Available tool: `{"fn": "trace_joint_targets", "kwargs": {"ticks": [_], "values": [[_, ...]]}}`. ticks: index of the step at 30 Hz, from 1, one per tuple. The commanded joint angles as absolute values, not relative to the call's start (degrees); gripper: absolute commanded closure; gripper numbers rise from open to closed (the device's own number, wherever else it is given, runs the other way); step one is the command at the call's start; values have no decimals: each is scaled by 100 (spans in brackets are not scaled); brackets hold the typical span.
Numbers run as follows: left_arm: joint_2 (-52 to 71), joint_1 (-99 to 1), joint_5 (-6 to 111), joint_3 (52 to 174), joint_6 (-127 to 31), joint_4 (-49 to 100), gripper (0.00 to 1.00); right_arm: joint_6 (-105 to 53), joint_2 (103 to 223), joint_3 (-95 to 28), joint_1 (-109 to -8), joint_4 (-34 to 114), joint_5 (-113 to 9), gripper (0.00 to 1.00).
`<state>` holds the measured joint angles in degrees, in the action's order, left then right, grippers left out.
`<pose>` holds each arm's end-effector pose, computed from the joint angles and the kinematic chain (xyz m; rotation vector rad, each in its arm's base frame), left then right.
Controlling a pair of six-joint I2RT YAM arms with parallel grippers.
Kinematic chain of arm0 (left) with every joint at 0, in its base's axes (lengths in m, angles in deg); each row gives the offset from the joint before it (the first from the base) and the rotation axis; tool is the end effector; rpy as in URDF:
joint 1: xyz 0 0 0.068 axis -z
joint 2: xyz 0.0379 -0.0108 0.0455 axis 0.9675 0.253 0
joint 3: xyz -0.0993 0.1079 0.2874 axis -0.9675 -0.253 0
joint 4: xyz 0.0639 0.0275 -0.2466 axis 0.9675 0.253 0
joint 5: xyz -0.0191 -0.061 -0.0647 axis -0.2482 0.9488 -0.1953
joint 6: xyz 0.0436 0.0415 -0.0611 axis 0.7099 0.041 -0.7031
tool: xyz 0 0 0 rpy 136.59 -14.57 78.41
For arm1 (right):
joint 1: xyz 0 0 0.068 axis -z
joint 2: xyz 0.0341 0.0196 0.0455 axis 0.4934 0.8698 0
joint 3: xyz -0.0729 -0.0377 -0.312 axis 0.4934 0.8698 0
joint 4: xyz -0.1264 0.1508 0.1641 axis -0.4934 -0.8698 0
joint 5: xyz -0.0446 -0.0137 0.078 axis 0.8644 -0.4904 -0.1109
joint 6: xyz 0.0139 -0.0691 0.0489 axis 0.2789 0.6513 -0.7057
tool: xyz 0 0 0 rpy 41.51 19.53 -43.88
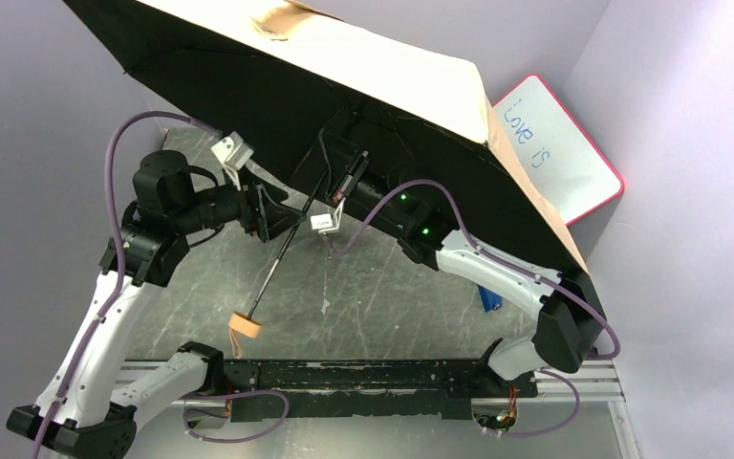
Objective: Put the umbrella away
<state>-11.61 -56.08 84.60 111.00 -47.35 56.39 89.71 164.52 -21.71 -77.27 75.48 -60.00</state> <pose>0.1511 -0.1047 0.4646 0.6540 1.7279 -0.9973 0.2322 0.2848 0.4481 -1.3326 0.0370 -0.7396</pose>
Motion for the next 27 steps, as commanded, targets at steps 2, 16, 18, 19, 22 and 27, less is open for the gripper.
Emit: {"fn": "trace_joint_targets", "kwargs": {"ticks": [2, 16, 18, 19, 22, 27], "values": [[-1127, -5454, 8534, 10997, -4685, 5432, 25, 9046, 16508, -2458, -7761, 8190, -6073, 100], [-579, -4888, 7780, 10818, -4663, 5119, 55, 8732, 16436, -2325, -7773, 8541, -6335, 100], [-467, -4849, 7733, 10849, -4684, 5043, 60, 8672, 16433, -2291, -7773, 8596, -6348, 100], [-432, -4833, 7718, 10872, -4674, 5016, 64, 8626, 16427, -2269, -7773, 8636, -6360, 100], [-393, -4827, 7635, 10907, -4676, 4952, 76, 8485, 16401, -2206, -7773, 8768, -6426, 100], [-490, -4827, 7523, 10850, -4760, 4752, 95, 8429, 16383, -2102, -7772, 8779, -6485, 93]]}}
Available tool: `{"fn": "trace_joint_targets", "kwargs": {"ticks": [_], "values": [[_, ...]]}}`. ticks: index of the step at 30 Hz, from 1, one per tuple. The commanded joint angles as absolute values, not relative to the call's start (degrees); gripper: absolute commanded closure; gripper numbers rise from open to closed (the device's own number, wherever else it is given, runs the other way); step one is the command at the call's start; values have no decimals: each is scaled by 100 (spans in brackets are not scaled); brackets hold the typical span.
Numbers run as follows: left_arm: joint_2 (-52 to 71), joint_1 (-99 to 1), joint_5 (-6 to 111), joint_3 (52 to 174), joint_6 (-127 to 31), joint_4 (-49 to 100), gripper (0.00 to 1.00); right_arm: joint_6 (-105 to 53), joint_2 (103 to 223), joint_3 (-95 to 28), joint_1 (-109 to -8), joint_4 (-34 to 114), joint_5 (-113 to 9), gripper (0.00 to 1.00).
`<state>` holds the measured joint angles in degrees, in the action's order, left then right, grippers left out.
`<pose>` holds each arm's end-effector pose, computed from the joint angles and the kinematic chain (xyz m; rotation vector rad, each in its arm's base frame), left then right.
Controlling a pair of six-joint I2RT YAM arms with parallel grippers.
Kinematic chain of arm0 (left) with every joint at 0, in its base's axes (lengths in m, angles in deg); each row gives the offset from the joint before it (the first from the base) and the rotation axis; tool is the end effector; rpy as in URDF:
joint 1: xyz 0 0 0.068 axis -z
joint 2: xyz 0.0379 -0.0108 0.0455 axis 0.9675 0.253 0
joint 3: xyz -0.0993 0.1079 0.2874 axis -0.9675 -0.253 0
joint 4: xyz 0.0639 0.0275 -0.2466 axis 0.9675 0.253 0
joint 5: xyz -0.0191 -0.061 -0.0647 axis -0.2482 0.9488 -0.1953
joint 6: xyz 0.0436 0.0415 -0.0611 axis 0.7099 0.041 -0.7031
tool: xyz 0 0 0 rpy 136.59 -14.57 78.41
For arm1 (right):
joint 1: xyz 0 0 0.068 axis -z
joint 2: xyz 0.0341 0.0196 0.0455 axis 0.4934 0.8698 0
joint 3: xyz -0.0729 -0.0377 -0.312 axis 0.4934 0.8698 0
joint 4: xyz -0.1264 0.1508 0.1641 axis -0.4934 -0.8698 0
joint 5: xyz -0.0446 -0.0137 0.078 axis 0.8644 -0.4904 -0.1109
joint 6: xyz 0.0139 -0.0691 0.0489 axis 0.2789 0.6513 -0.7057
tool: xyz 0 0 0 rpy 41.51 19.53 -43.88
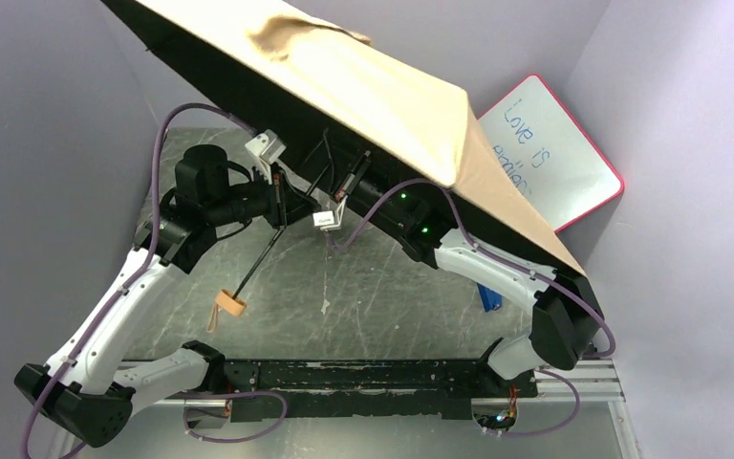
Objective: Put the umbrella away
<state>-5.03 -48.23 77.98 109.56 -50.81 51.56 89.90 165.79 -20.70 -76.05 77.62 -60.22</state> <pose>0.1821 -0.1405 0.4445 0.6412 1.8173 -1.0351 0.2422 0.2844 0.4388 -1.3369 0.0463 -0.7569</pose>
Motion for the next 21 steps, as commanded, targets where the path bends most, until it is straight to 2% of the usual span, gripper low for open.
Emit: {"fn": "trace_joint_targets", "kwargs": {"ticks": [1, 7, 9, 14, 21], "values": [[-527, -4827, 7507, 10833, -4794, 4699, 95, 8425, 16378, -2068, -7773, 8778, -6486, 90], [-801, -4827, 7112, 10731, -5263, 4276, 95, 8265, 16325, -1908, -7773, 8822, -6436, 60], [-838, -4827, 7004, 10758, -5396, 4182, 95, 8221, 16286, -1831, -7773, 8824, -6393, 53], [-1053, -4827, 6724, 10634, -5768, 3748, 95, 7730, 16094, -1403, -7764, 8983, -6200, 48], [-1366, -4828, 6200, 10413, -5934, 3381, 95, 5563, 15370, -269, -7769, 9539, -6185, 43]]}}
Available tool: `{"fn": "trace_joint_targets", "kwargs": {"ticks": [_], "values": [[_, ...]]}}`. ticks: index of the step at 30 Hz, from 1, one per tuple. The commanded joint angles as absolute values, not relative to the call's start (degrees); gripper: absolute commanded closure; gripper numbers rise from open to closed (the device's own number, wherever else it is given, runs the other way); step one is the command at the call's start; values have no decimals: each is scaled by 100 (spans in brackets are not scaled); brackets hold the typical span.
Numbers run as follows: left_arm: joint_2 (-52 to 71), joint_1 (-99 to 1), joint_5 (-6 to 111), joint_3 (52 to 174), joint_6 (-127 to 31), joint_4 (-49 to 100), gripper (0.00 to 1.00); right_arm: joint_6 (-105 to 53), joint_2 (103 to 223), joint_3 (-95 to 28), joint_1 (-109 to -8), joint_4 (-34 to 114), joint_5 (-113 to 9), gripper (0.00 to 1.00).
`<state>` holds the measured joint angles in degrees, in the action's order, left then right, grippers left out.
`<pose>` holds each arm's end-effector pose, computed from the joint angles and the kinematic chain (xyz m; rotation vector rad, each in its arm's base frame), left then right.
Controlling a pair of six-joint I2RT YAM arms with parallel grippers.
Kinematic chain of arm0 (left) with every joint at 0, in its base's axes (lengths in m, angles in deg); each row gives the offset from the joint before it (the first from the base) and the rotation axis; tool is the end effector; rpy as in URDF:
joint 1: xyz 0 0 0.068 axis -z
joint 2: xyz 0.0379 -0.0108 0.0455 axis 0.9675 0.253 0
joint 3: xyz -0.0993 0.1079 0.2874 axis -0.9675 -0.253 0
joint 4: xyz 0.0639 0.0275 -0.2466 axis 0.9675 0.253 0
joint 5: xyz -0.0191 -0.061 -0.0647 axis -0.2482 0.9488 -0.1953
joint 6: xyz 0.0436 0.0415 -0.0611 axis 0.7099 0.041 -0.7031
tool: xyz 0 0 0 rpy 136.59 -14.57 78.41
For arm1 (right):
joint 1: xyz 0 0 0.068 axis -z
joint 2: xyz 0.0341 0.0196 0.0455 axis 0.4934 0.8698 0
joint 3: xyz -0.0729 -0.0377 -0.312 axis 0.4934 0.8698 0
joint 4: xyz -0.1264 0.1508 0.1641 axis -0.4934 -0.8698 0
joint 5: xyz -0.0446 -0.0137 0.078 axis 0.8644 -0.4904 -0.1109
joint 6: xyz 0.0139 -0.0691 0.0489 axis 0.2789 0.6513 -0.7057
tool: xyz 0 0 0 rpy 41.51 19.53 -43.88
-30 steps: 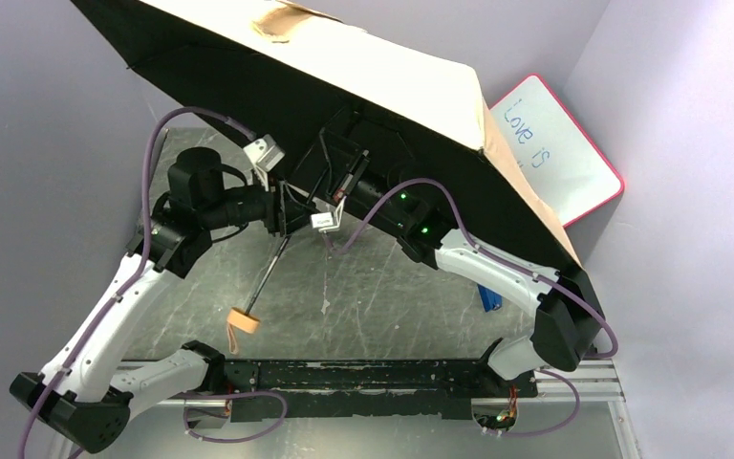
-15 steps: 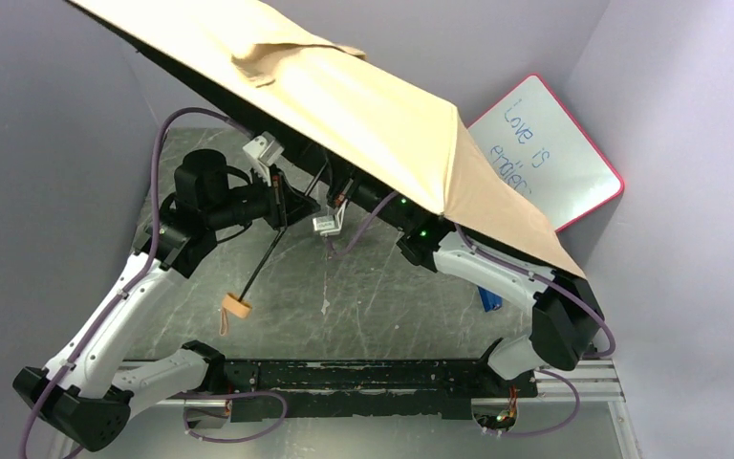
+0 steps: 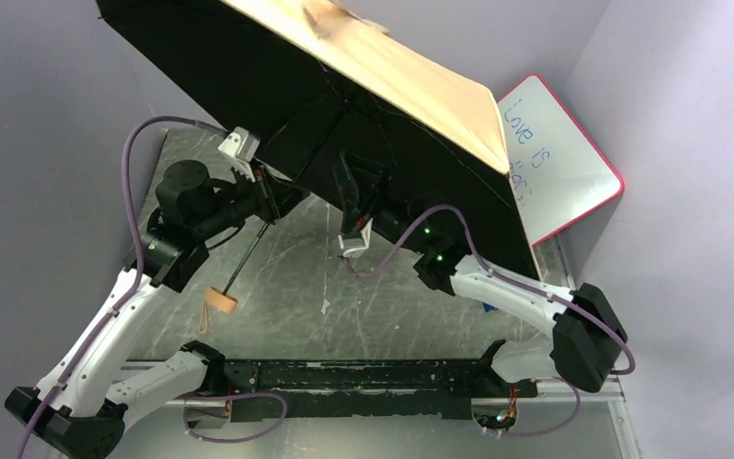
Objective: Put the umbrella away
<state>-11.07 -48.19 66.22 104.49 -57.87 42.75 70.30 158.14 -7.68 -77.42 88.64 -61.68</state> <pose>0.1722 -0.1202 0.4528 0.3931 1.7138 -0.9470 0.2001 0.2539 0.4222 -1.2052 0.1897 -0.4593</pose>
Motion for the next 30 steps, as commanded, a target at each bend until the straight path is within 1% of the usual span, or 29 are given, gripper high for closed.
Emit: {"fn": "trace_joint_targets", "kwargs": {"ticks": [1, 5, 9, 12, 15, 17, 19, 24, 27, 30], "values": [[-1391, -4827, 6162, 10381, -5945, 3337, 95, 5053, 15231, -113, -7771, 9557, -6181, 43], [-1424, -4827, 6117, 10293, -5931, 3242, 95, 2616, 14696, 412, -7773, 9809, -5736, 43], [-1415, -4829, 6160, 10172, -5901, 3169, 95, -127, 14345, 583, -7773, 9602, -5183, 43], [-1430, -4829, 6186, 10099, -5872, 3111, 95, -2146, 14327, 355, -7773, 8998, -4744, 42], [-1450, -4828, 6226, 10051, -5867, 3065, 95, -3959, 14555, -295, -7773, 7830, -4128, 37], [-1463, -4827, 6277, 10032, -5863, 3049, 95, -4769, 14764, -681, -7773, 7270, -3922, 37], [-1476, -4827, 6315, 10002, -5878, 3021, 95, -5630, 14926, -864, -7773, 7115, -3579, 37], [-1472, -4827, 6371, 9943, -5857, 3031, 95, -7265, 15240, -1008, -7773, 7688, -3351, 36], [-1464, -4829, 6396, 9923, -5828, 3065, 95, -7926, 15559, -1346, -7780, 7705, -3414, 36], [-1463, -4827, 6427, 9870, -5844, 3024, 95, -8372, 15899, -1561, -7782, 8027, -3427, 36]]}}
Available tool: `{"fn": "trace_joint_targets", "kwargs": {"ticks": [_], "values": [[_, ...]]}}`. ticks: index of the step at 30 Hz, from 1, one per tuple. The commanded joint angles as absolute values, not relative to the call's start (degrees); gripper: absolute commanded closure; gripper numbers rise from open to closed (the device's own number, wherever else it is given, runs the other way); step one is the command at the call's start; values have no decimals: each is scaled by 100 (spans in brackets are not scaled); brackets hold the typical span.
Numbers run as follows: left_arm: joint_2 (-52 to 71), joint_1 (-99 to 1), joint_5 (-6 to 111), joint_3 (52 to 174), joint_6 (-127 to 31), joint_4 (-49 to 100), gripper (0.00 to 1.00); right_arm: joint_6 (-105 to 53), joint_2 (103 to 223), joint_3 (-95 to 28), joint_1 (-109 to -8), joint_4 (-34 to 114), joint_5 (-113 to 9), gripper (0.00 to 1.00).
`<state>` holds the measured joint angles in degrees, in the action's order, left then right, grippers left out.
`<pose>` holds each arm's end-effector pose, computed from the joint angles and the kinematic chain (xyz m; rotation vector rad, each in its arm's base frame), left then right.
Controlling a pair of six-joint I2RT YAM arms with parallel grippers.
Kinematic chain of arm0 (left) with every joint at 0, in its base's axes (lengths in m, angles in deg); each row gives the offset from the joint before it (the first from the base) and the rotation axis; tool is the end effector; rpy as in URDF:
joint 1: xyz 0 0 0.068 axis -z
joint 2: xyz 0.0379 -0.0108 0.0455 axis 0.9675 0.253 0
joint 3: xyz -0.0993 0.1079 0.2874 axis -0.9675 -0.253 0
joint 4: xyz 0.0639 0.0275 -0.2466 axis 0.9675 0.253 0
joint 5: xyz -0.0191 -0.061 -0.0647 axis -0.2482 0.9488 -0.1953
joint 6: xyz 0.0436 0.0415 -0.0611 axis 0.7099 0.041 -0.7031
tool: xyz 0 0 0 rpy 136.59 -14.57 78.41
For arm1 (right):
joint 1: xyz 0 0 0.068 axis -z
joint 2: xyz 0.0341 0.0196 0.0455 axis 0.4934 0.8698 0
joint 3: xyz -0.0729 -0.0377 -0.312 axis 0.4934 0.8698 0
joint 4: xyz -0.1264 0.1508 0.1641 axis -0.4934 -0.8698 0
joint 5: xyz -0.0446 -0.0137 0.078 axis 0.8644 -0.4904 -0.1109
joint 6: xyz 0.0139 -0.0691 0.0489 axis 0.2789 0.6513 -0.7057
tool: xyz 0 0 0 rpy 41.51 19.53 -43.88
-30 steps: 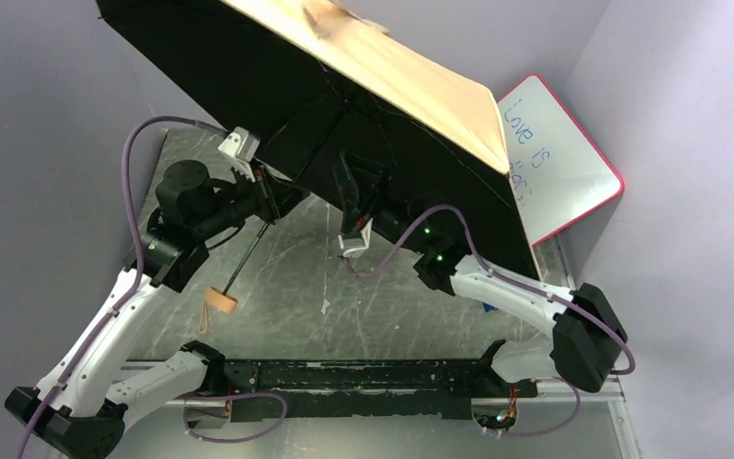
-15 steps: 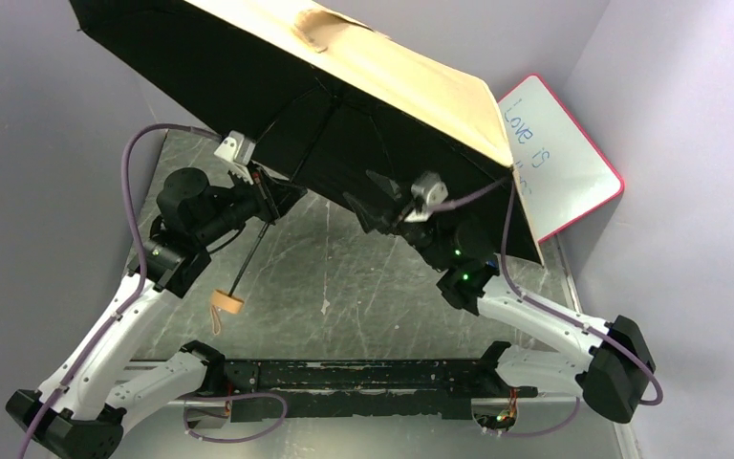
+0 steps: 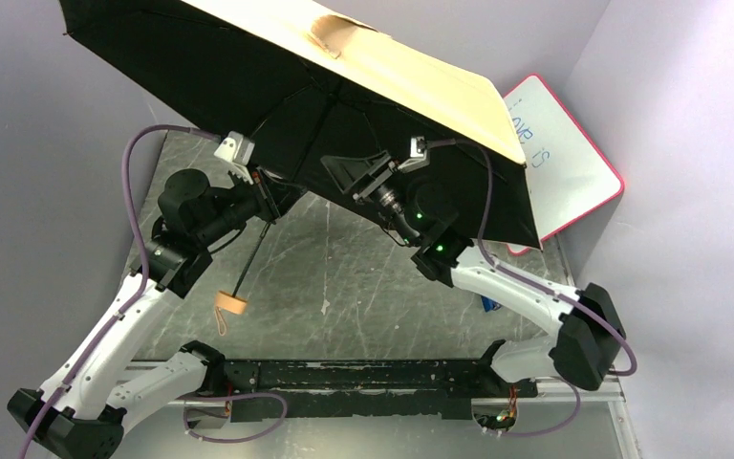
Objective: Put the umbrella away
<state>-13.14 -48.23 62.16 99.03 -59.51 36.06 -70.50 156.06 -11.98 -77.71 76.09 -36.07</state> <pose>0.1733 -0.1150 0.4406 0.3151 1.6655 -0.9162 0.2241 0.2331 0.4322 0.1828 1.4227 1.3661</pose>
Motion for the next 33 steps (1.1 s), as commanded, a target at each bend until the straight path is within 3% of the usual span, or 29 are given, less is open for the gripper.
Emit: {"fn": "trace_joint_targets", "kwargs": {"ticks": [1, 7, 16, 28, 33], "values": [[-1452, -4827, 6444, 9859, -5853, 3009, 95, -8473, 16024, -1633, -7782, 8136, -3456, 36], [-1461, -4827, 6451, 9877, -5858, 3039, 95, -8917, 16506, -1875, -7807, 8914, -3568, 37], [-1539, -4827, 6533, 9832, -5826, 3171, 95, -8273, 16855, -2588, -7826, 8204, -3076, 45], [-1509, -4819, 6085, 9931, -5432, 3704, 95, -7670, 17406, -3919, -7879, 6159, -2573, 57], [-1409, -4771, 5618, 10141, -5121, 4112, 95, -7565, 17680, -4446, -7957, 5345, -2285, 52]]}}
